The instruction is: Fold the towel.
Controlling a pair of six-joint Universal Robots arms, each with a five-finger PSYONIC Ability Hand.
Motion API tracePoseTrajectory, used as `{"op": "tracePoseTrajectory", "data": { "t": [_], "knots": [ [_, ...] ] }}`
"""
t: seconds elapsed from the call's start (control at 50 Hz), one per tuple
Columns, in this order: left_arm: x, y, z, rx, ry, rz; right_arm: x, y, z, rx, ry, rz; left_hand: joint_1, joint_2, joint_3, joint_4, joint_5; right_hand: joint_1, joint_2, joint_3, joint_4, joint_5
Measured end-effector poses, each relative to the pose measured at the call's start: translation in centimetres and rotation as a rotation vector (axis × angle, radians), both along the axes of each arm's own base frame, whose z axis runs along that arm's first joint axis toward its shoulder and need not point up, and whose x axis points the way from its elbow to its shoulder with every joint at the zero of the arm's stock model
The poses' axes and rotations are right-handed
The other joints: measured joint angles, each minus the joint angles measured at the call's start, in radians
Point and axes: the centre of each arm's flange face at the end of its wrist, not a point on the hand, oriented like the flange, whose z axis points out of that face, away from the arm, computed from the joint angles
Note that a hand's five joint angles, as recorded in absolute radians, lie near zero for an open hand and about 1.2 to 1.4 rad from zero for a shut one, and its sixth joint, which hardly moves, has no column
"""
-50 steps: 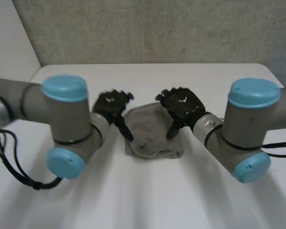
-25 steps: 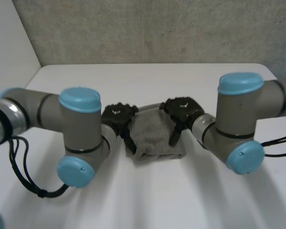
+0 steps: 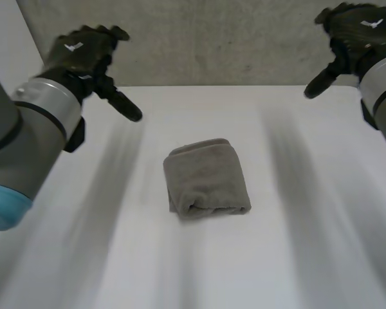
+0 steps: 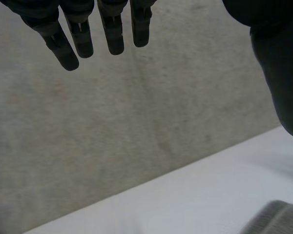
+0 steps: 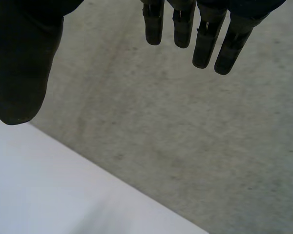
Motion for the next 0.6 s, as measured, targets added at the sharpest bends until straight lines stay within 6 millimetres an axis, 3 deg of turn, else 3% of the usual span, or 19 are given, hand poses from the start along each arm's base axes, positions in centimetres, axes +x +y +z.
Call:
{"op": "tracePoseTrajectory", "data": {
  "t": [0.2, 0.6],
  "knots": [
    [1.4, -0.3, -0.3, 0.055, -0.029, 0.057, -0.5, 0.0, 0.5, -0.011, -0.005, -0.020, 0.000, 0.000, 0.000, 0.000, 0.000, 0.000, 0.000, 0.000, 0.000, 0.000],
    [1.3, 0.0, -0.4, 0.069, -0.027, 0.047, -0.1, 0.2, 0.0, 0.011, 0.004, -0.004, 0.000, 0.000, 0.000, 0.000, 0.000, 0.000, 0.000, 0.000, 0.000, 0.000]
  ]
}}
